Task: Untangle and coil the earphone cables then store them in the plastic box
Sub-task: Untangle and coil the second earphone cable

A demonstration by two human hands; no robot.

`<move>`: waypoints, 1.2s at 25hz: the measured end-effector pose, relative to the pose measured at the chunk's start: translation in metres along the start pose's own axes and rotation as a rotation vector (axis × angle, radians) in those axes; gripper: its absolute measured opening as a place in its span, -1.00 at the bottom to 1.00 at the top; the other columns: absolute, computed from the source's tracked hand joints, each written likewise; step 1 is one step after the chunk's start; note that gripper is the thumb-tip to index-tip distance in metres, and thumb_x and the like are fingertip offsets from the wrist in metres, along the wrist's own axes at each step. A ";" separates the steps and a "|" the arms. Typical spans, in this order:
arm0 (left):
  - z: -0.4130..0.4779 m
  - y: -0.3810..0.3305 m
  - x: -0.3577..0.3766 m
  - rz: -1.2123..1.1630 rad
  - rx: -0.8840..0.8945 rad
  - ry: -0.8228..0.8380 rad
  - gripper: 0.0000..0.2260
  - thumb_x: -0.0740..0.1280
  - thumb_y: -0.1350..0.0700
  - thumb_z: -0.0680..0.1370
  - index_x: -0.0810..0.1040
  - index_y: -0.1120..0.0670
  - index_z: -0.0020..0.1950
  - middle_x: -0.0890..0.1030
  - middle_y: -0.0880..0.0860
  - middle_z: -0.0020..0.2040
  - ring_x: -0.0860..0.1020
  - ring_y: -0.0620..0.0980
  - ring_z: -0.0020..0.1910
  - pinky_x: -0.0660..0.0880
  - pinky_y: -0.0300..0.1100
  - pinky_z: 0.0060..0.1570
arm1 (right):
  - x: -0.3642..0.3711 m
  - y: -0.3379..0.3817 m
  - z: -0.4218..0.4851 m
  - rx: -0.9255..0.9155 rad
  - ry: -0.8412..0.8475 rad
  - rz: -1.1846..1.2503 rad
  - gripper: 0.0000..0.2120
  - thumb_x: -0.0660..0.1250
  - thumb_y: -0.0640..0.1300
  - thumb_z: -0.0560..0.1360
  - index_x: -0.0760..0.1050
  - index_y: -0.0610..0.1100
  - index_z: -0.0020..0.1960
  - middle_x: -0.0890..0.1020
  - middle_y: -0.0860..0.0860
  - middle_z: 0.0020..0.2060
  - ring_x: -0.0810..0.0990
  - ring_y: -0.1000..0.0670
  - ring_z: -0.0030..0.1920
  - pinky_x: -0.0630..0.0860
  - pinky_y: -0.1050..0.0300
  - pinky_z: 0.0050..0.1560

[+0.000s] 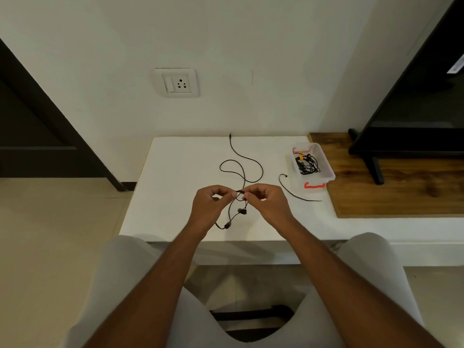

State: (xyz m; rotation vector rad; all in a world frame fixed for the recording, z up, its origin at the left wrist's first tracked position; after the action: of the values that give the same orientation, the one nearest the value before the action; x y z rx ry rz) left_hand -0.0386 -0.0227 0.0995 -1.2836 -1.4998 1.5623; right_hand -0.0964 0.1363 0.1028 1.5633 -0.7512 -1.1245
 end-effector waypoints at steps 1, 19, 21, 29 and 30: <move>0.000 0.001 0.001 0.002 -0.013 -0.002 -0.95 0.46 0.10 0.50 0.68 0.05 -0.16 0.63 -0.13 -0.26 0.37 -0.22 -0.53 0.33 -0.41 -0.44 | -0.001 0.001 0.000 -0.003 -0.010 -0.009 -0.87 0.37 -0.24 0.51 0.68 -0.10 -0.02 0.72 0.03 -0.20 0.66 0.16 -0.17 0.50 0.42 -0.13; -0.004 0.011 0.026 -0.516 -0.211 0.218 -0.78 0.19 0.23 0.59 0.52 0.16 -0.23 0.57 0.08 -0.23 0.54 0.01 -0.29 0.45 -0.12 -0.21 | -0.012 -0.002 -0.003 0.221 -0.114 0.249 -0.87 0.31 -0.22 0.52 0.63 -0.08 -0.06 0.71 0.07 -0.23 0.62 0.16 -0.25 0.52 0.22 -0.20; -0.002 0.011 0.021 -0.462 -0.192 0.202 -0.87 0.29 0.18 0.59 0.60 0.18 -0.10 0.65 0.11 -0.14 0.59 0.01 -0.25 0.49 -0.16 -0.22 | -0.014 -0.003 -0.002 0.233 -0.079 0.250 -0.88 0.33 -0.21 0.53 0.64 -0.08 -0.04 0.72 0.04 -0.22 0.62 0.14 -0.25 0.54 0.20 -0.21; -0.005 0.014 0.027 -0.178 -0.151 0.203 -0.91 0.47 0.20 0.47 0.70 0.11 -0.04 0.71 0.06 -0.21 0.64 -0.07 -0.26 0.55 -0.20 -0.20 | 0.001 -0.006 -0.002 0.232 0.142 0.384 -0.79 0.30 -0.25 0.56 0.63 -0.16 0.14 0.67 -0.09 -0.14 0.65 -0.03 -0.09 0.59 0.03 0.03; -0.005 0.014 0.027 -0.189 -0.147 0.207 -0.91 0.47 0.21 0.47 0.69 0.13 -0.04 0.71 0.08 -0.21 0.66 -0.04 -0.24 0.57 -0.20 -0.18 | 0.000 -0.006 -0.002 0.235 0.141 0.415 -0.79 0.30 -0.27 0.56 0.62 -0.18 0.15 0.66 -0.08 -0.16 0.64 -0.04 -0.10 0.59 0.03 0.03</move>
State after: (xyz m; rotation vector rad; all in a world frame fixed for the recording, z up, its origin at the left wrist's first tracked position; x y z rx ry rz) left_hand -0.0405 0.0014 0.0807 -1.2992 -1.5749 1.1815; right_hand -0.0954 0.1388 0.0969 1.5647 -1.0817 -0.6339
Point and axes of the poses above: each hand's wrist, its own z-axis towards the middle knuckle, its own x-axis out of the palm, y = z × x, the point moved 8 cm from there along z, towards the middle knuckle
